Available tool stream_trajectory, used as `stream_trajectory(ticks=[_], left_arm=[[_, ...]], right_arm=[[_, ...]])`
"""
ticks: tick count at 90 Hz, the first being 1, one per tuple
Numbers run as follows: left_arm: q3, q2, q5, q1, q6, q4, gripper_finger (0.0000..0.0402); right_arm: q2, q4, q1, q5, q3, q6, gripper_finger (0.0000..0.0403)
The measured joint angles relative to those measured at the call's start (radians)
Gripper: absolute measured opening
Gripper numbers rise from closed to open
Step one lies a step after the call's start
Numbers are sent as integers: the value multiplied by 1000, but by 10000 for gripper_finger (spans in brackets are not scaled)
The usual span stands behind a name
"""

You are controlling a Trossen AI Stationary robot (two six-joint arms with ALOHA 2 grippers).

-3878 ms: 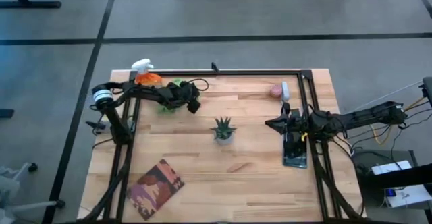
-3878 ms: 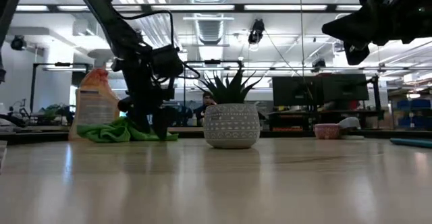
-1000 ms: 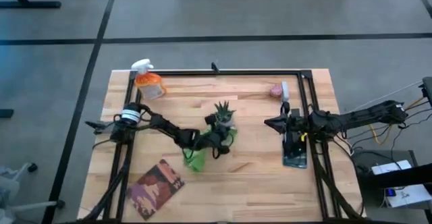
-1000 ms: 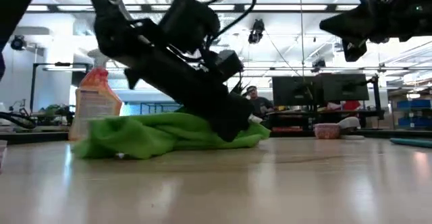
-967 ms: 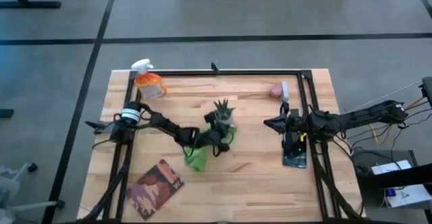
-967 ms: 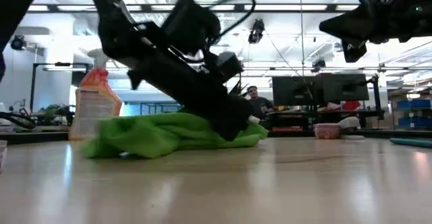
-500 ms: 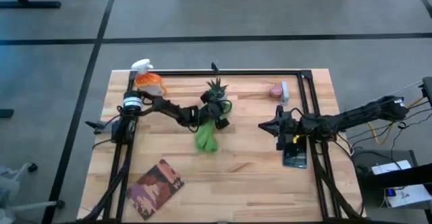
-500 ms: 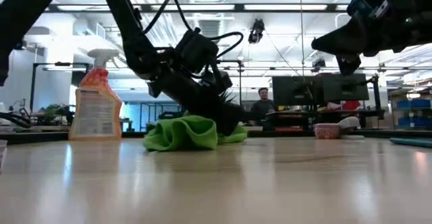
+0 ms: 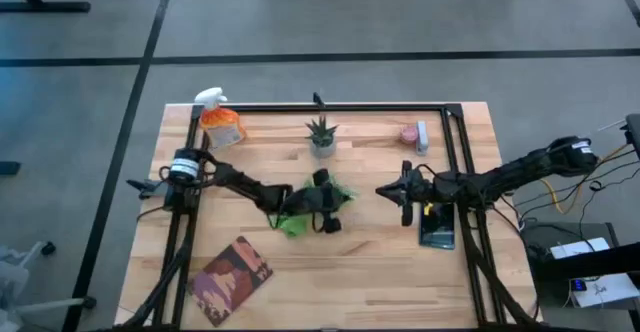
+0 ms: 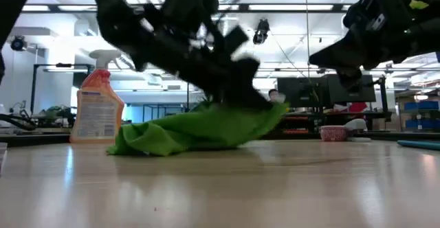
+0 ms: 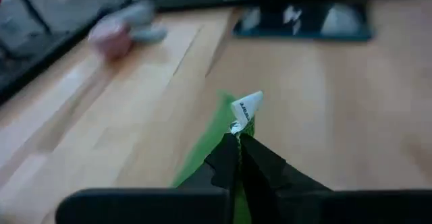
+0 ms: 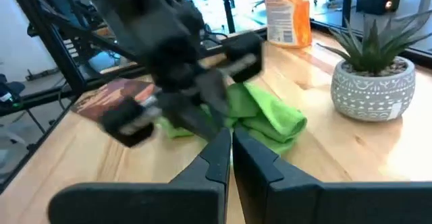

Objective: Apply microfiber cloth
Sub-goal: Move the green microfiber cloth to the center

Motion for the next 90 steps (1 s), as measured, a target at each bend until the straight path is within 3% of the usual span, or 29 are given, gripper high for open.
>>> stream_trajectory(ticks=[26, 48, 59, 78, 90], left_arm=[[-25, -245, -5, -71, 110, -1, 0], [-199, -422, -37, -84, 37, -126, 0], [-316, -414, -30, -84, -51, -46, 0], [-431, -259, -49, -66, -92, 248, 0], [-435, -173, -40, -65, -128, 224, 0]], right_arm=[[154, 0, 4, 0, 111, -3, 0], [309, -33, 4, -13, 208, -8, 0], [348, -129, 4, -21, 272, -8, 0], [370, -377, 4, -94, 415, -3, 0], [387, -587, 11, -171, 506, 17, 0]])
